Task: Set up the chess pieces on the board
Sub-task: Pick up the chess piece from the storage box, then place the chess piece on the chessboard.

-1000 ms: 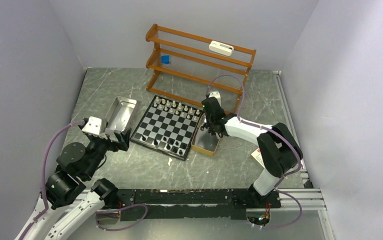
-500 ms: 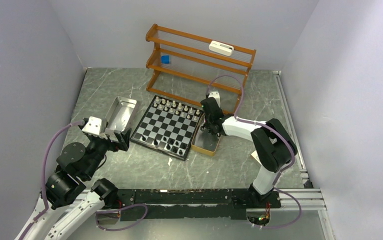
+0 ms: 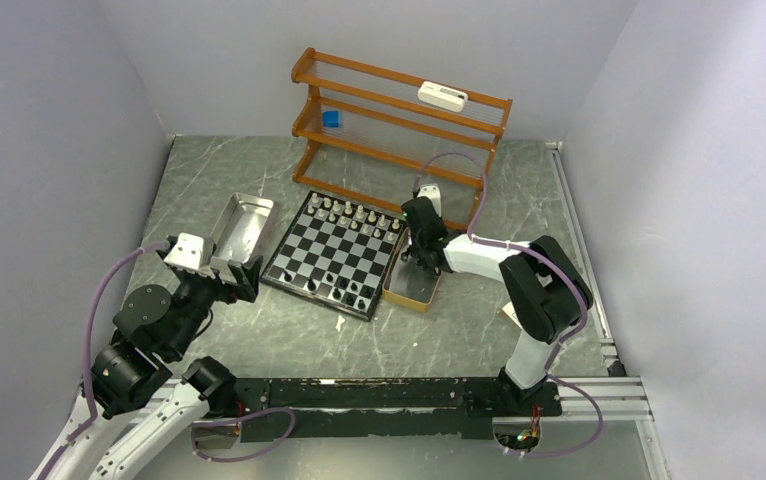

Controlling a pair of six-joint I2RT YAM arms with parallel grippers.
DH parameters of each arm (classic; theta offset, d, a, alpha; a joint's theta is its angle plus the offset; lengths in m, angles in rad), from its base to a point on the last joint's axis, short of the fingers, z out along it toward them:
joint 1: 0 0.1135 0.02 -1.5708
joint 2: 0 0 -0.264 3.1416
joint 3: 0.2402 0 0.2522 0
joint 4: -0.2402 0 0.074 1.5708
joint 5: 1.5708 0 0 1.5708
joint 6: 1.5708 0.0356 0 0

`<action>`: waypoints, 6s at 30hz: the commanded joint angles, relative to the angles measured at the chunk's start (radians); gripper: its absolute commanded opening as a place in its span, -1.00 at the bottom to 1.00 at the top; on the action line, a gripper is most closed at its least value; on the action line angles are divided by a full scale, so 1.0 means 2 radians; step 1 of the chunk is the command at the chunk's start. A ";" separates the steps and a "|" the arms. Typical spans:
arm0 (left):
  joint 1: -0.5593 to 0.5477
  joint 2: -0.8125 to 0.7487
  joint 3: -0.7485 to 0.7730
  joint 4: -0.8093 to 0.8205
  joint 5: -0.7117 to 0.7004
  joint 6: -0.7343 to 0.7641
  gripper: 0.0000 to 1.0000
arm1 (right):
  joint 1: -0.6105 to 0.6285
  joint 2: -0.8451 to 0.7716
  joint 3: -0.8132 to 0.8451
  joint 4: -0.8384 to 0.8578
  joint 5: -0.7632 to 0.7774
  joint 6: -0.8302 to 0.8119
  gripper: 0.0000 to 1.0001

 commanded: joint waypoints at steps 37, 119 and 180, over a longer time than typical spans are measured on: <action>-0.003 0.008 -0.003 0.015 0.007 0.006 0.95 | -0.004 -0.035 -0.001 -0.015 -0.023 -0.012 -0.78; -0.003 -0.006 -0.003 0.015 0.011 0.007 0.95 | 0.256 0.156 0.231 -0.040 -0.032 0.004 -0.72; -0.003 -0.006 -0.003 0.014 0.011 0.007 0.95 | 0.255 0.157 0.253 -0.066 -0.008 -0.009 -0.50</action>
